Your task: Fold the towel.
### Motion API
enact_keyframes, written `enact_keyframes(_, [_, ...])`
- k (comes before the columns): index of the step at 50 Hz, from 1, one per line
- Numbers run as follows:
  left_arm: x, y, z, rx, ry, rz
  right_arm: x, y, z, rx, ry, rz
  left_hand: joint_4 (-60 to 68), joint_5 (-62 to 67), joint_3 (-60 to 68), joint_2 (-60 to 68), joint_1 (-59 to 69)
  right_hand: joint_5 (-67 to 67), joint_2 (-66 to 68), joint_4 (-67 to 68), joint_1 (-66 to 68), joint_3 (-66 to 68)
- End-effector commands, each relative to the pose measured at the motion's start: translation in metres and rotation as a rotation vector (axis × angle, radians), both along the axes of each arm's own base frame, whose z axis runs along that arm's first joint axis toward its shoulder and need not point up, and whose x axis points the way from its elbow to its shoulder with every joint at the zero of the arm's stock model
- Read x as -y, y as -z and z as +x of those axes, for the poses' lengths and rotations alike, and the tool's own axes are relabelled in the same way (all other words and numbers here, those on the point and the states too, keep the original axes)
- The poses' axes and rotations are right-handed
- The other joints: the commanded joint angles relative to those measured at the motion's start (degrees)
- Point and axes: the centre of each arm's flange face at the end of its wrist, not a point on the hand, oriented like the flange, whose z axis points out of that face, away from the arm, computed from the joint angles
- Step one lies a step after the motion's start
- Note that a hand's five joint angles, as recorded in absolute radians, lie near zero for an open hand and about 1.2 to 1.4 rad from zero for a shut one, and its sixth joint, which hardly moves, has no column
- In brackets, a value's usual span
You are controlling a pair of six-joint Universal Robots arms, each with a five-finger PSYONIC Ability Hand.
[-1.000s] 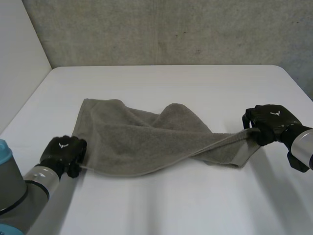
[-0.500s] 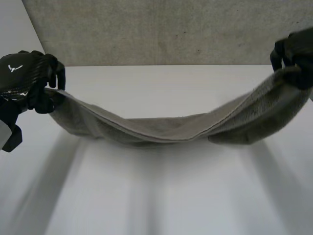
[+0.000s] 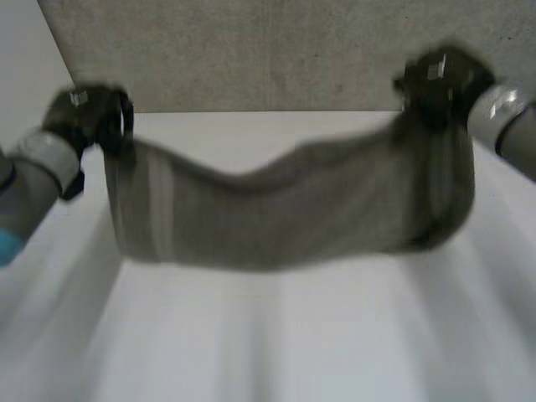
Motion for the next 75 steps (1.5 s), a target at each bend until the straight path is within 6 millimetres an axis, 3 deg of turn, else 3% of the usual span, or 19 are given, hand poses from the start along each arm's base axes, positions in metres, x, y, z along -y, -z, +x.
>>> enact_keyframes(1, [0.004, -0.118, -0.019, -0.215, -0.011, -0.355, 0.000, -0.113, 0.006, 0.372, 0.022, -0.456, 2.2, 1.6, 0.9, 2.0, 2.5, 3.4, 3.7, 3.0, 3.6, 4.4])
enact_keyframes(4, [0.000, -0.156, -0.014, -0.356, -0.002, -0.484, -0.015, -0.137, -0.001, 0.446, -0.003, -0.481, 2.2, 1.6, 0.9, 2.0, 2.5, 3.4, 3.7, 3.0, 3.6, 4.4])
enact_keyframes(7, [-0.007, -0.176, -0.005, -0.437, 0.001, -0.553, -0.017, -0.130, 0.000, 0.432, -0.026, -0.409, 2.2, 1.6, 0.9, 2.0, 2.5, 3.4, 3.7, 3.0, 3.6, 4.4])
enact_keyframes(11, [-0.002, -0.167, 0.003, -0.431, -0.029, -0.532, -0.017, -0.111, 0.007, 0.386, -0.050, -0.310, 2.2, 1.6, 0.9, 2.0, 2.5, 3.4, 3.7, 3.0, 3.6, 4.4])
enact_keyframes(16, [0.006, -0.114, 0.011, -0.376, -0.065, -0.388, -0.013, -0.081, 0.008, 0.318, -0.076, -0.198, 2.2, 1.6, 0.9, 2.0, 2.5, 3.4, 3.7, 3.0, 3.6, 4.4])
enact_keyframes(18, [0.002, -0.074, 0.011, -0.335, -0.063, -0.283, -0.012, -0.053, 0.011, 0.260, -0.112, -0.129, 2.2, 1.6, 0.9, 2.0, 2.5, 3.4, 3.7, 3.0, 3.6, 4.4])
enact_keyframes(19, [0.002, -0.074, 0.011, -0.335, -0.063, -0.283, -0.012, -0.053, 0.011, 0.260, -0.113, -0.129, 2.2, 1.6, 0.9, 2.0, 2.5, 3.4, 3.7, 3.0, 3.6, 4.4])
enact_keyframes(21, [0.002, -0.052, 0.015, -0.314, -0.063, -0.238, -0.005, -0.012, 0.003, 0.187, -0.105, -0.024, 2.2, 1.6, 0.9, 2.0, 2.5, 3.4, 3.7, 3.0, 3.6, 4.4])
enact_keyframes(23, [-0.002, -0.007, 0.022, -0.268, -0.044, -0.146, -0.005, 0.009, -0.001, 0.153, -0.098, 0.028, 2.2, 1.6, 0.9, 2.0, 2.5, 3.4, 3.7, 3.0, 3.6, 4.4])
enact_keyframes(29, [-0.022, 0.055, 0.015, -0.179, 0.054, -0.030, -0.027, 0.079, -0.008, 0.060, -0.082, 0.222, 2.2, 1.6, 0.9, 2.0, 2.5, 3.4, 3.7, 3.0, 3.6, 4.4])
enact_keyframes(31, [-0.032, 0.089, 0.010, -0.097, 0.089, 0.013, -0.034, 0.090, -0.009, 0.049, -0.081, 0.257, -0.6, -1.3, -1.9, -0.8, -0.4, 3.4, 3.7, 3.0, 3.6, 4.4])
enact_keyframes(32, [-0.032, 0.090, 0.010, -0.097, 0.089, 0.013, -0.042, 0.096, -0.009, 0.044, -0.082, 0.282, -0.6, -1.3, -1.9, -0.8, -0.4, 3.4, 3.7, 3.0, 3.6, 4.4])
enact_keyframes(34, [-0.039, 0.109, 0.002, -0.017, 0.115, 0.027, -0.049, 0.093, -0.010, 0.052, -0.081, 0.286, -48.4, -49.0, -49.7, -48.5, -48.1, 3.4, 3.7, 3.0, 3.6, 4.4])
enact_keyframes(39, [-0.054, 0.116, -0.025, 0.045, 0.194, 0.001, -0.063, 0.080, -0.013, 0.060, -0.083, 0.258, -59.7, -60.3, -60.9, -59.8, -59.4, 3.4, 3.7, 3.0, 3.6, 4.4])
enact_keyframes(44, [-0.055, 0.106, -0.044, 0.040, 0.240, -0.050, -0.092, 0.038, -0.017, 0.087, -0.108, 0.138, -60.9, -61.5, -62.1, -61.0, -60.6, 3.4, 3.7, 3.0, 3.6, 4.4])
enact_keyframes(55, [-0.053, 0.104, -0.102, 0.018, 0.319, -0.118, -0.135, -0.003, -0.022, 0.110, -0.139, -0.009, -61.0, -61.7, -62.3, -61.2, -60.8, 3.4, 3.7, 3.0, 3.6, 4.4])
enact_keyframes(70, [-0.017, 0.127, -0.144, 0.002, 0.341, -0.160, -0.153, 0.010, -0.031, 0.099, -0.122, 0.010, -59.7, -60.3, -61.0, -59.8, -59.4, 3.4, 3.7, 3.0, 3.6, 4.4])
enact_keyframes(73, [-0.015, 0.128, -0.149, 0.013, 0.354, -0.171, -0.154, 0.014, -0.031, 0.094, -0.120, 0.019, -51.1, -51.7, -52.4, -51.3, -50.8, 3.4, 3.7, 3.0, 3.6, 4.4])
enact_keyframes(75, [-0.014, 0.131, -0.152, 0.034, 0.357, -0.170, -0.155, 0.015, -0.031, 0.095, -0.120, 0.021, -27.7, -28.4, -29.0, -27.9, -27.5, 3.4, 3.7, 3.0, 3.6, 4.4])
